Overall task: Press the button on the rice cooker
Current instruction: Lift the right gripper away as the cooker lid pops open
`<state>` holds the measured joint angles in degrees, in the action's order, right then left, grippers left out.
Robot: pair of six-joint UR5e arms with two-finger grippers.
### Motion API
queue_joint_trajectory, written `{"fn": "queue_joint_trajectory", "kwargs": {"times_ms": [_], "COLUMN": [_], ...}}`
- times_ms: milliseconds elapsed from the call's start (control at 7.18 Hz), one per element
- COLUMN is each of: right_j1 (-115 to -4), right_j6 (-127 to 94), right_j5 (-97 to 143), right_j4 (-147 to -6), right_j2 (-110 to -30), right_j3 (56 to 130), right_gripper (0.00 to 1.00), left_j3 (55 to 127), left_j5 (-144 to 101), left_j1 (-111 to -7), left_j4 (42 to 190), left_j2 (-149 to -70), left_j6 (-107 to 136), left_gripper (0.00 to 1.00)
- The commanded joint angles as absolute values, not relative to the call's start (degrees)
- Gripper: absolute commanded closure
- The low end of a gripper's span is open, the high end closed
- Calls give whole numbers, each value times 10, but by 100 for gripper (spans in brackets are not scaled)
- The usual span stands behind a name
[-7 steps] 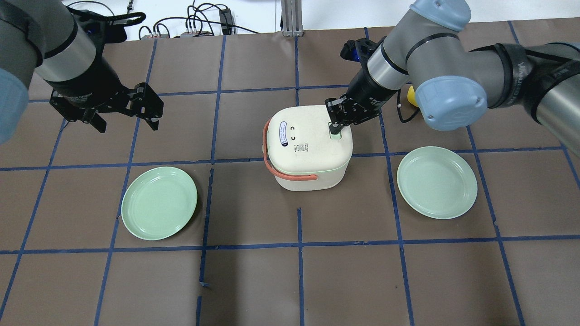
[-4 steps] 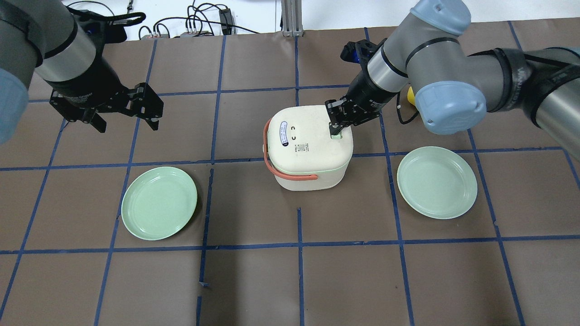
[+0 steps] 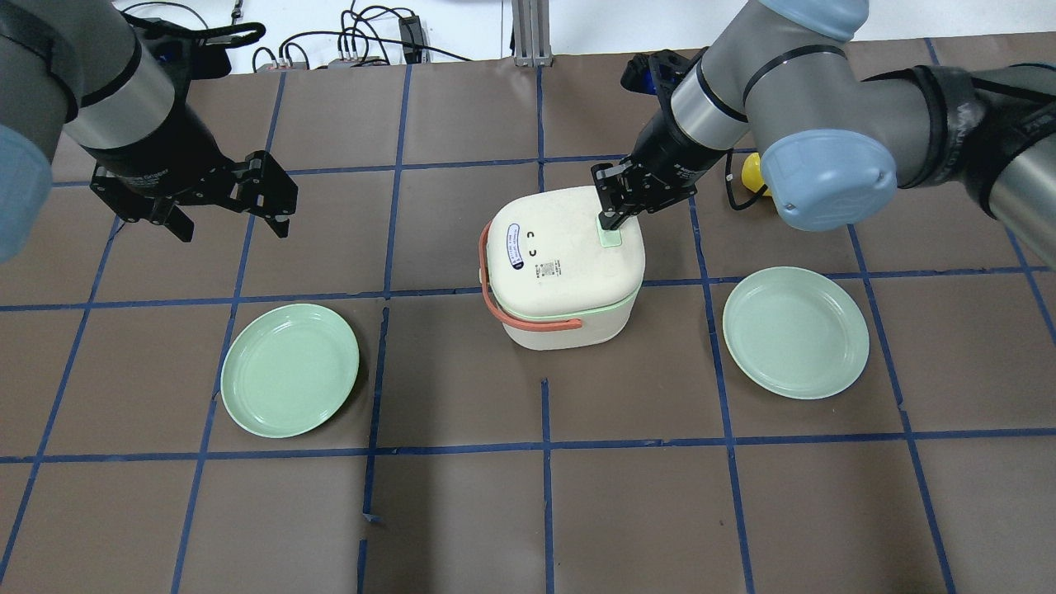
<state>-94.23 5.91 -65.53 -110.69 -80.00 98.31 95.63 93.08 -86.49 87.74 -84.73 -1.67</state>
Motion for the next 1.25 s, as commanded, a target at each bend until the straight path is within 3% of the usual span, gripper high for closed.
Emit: {"fn": "queue_joint_trajectory", "kwargs": {"times_ms": [0, 1114], "right_j1": [-943, -940], "right_j6": [57, 67], "right_j5": [-674, -835], "right_j4": [-1087, -946], "right_j2": [-825, -865], "right_j3": [965, 818], "right_gripper": [0, 0], "left_j3": [956, 956], "left_j5": [931, 931], "left_j1": [-865, -865], "left_j4": [877, 878], "left_j2": [-847, -847], "left_j6": [-17, -17], "left_gripper": [0, 0]}}
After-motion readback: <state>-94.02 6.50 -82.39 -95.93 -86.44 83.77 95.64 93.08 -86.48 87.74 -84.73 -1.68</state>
